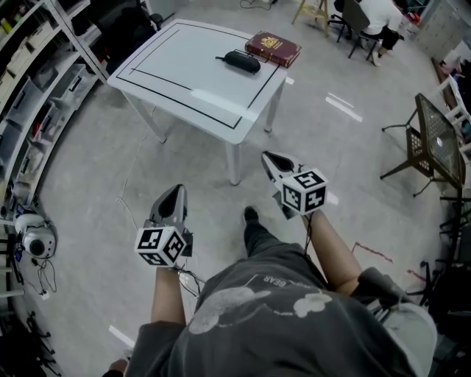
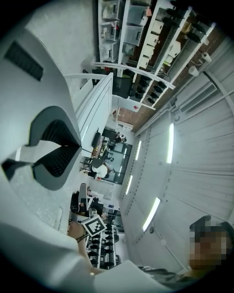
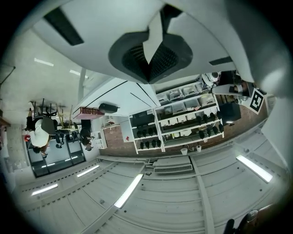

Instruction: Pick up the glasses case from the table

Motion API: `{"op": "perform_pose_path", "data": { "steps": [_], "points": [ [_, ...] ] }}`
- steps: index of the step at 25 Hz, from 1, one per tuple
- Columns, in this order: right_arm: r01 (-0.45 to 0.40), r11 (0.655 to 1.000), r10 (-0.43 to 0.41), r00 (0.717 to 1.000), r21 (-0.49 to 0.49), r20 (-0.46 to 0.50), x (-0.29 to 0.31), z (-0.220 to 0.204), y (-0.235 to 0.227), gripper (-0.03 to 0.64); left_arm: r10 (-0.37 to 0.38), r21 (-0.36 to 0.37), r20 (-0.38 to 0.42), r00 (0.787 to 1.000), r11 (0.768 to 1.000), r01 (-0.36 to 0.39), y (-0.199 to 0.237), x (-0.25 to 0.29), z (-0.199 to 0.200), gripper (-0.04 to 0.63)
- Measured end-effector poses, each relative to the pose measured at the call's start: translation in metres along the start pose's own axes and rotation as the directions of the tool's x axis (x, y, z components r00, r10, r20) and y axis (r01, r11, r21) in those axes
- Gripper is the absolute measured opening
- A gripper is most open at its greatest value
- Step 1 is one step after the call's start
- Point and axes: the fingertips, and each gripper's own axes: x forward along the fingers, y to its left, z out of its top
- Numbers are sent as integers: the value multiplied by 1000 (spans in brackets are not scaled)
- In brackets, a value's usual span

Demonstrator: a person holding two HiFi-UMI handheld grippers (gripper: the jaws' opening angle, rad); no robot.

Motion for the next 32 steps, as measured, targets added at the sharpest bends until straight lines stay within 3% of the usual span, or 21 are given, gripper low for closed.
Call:
{"op": "perform_pose_path", "data": {
  "steps": [12,17,22,27,32],
  "points": [
    [-34,998,33,999,46,27,93,59,-78,0,0,48,-14,1000,999,0,21,118,47,3],
    [-50,997,48,998,55,42,117,76,-102,0,7,91,10,1000,996,-8,26,152,72,3],
    [-56,997,54,997,56,51,126,85,-113,0,13,85,24,1000,996,-15,32,171,85,3],
    [-27,997,23,998,78,51,130,84,-129,0,-29,123,-2,1000,992,29,31,193,91,3],
    [49,992,-56,997,118,57,126,89,-138,0,-119,164,-52,992,978,126,34,221,106,3]
  ]
}}
